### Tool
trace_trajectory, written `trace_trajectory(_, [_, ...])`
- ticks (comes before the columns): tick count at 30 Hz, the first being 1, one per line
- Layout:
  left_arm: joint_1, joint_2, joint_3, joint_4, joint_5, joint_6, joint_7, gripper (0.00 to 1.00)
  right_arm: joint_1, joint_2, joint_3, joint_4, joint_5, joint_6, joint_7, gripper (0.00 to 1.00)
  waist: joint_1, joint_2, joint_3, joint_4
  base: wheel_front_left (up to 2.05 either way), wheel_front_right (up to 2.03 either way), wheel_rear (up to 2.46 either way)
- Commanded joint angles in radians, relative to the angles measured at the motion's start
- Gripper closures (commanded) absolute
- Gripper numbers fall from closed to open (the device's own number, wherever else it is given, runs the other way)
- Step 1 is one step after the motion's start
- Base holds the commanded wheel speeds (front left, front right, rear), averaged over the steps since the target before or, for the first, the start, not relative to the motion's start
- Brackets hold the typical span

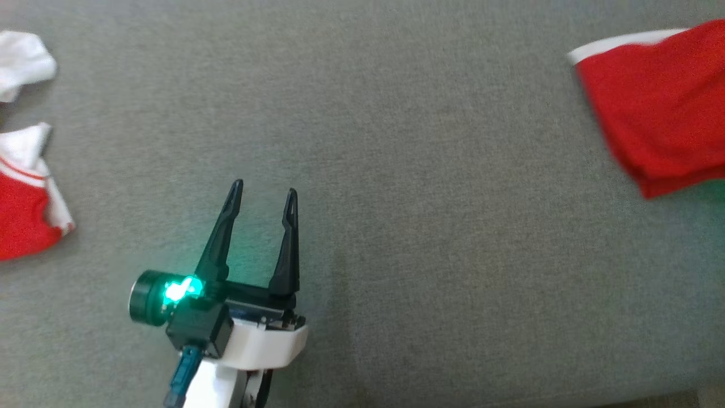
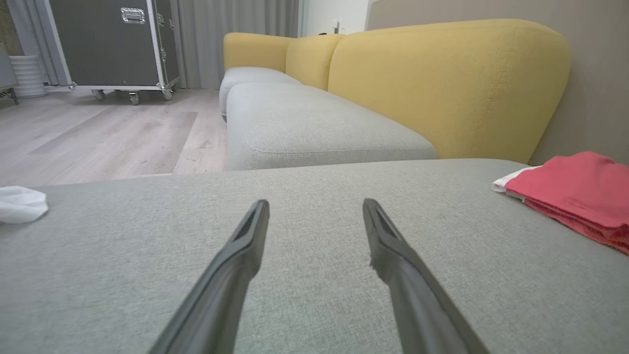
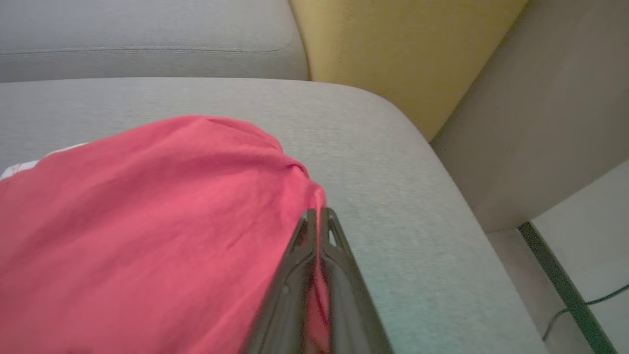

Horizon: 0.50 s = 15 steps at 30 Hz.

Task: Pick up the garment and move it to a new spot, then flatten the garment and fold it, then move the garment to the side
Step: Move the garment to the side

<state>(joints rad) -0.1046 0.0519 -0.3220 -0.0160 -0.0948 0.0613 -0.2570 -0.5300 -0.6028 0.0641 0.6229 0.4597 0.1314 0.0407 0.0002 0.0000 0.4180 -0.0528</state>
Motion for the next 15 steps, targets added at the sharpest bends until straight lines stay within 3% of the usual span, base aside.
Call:
trace_trajectory(1, [-0.026,-0.002,0.035,-0.028,0.014,-0.004,-0.005,0.00,0.001,-0.060,-0.030,-0.007,-0.009,-0.001,-0.002,1.00,-0.0002,0.0000,0.039,-0.021,0.00,0.00,0.00])
trace_trajectory(4, [-0.038,-0.002,0.040,-0.022,0.019,-0.012,-0.005,0.00,0.002,-0.078,-0.087,0.018,-0.032,-0.001,-0.023,1.00,-0.0002,0.0000,0.047,-0.023,0.00,0.00,0.00])
trace_trajectory(5, [-0.040,-0.002,0.041,-0.019,0.020,-0.015,-0.005,0.00,0.000,-0.078,-0.105,0.028,-0.050,-0.001,-0.037,0.85,-0.0002,0.0000,0.044,-0.022,0.00,0.00,0.00])
trace_trajectory(6, [-0.040,-0.002,0.041,-0.015,0.022,-0.018,-0.005,0.00,-0.001,-0.073,-0.118,0.037,-0.069,-0.001,-0.048,0.54,-0.0002,0.0000,0.040,-0.021,0.00,0.00,0.00])
trace_trajectory(7, [-0.039,-0.002,0.042,-0.011,0.023,-0.020,-0.005,0.00,-0.004,-0.064,-0.137,0.048,-0.090,-0.001,-0.062,0.00,-0.0002,0.0000,0.032,-0.020,0.00,0.00,0.00])
trace_trajectory(15, [0.014,-0.002,0.051,0.023,-0.011,-0.013,-0.005,0.00,0.041,0.101,-0.138,0.036,-0.217,-0.001,-0.138,0.00,-0.0002,0.0000,-0.118,-0.001,0.00,0.00,0.00])
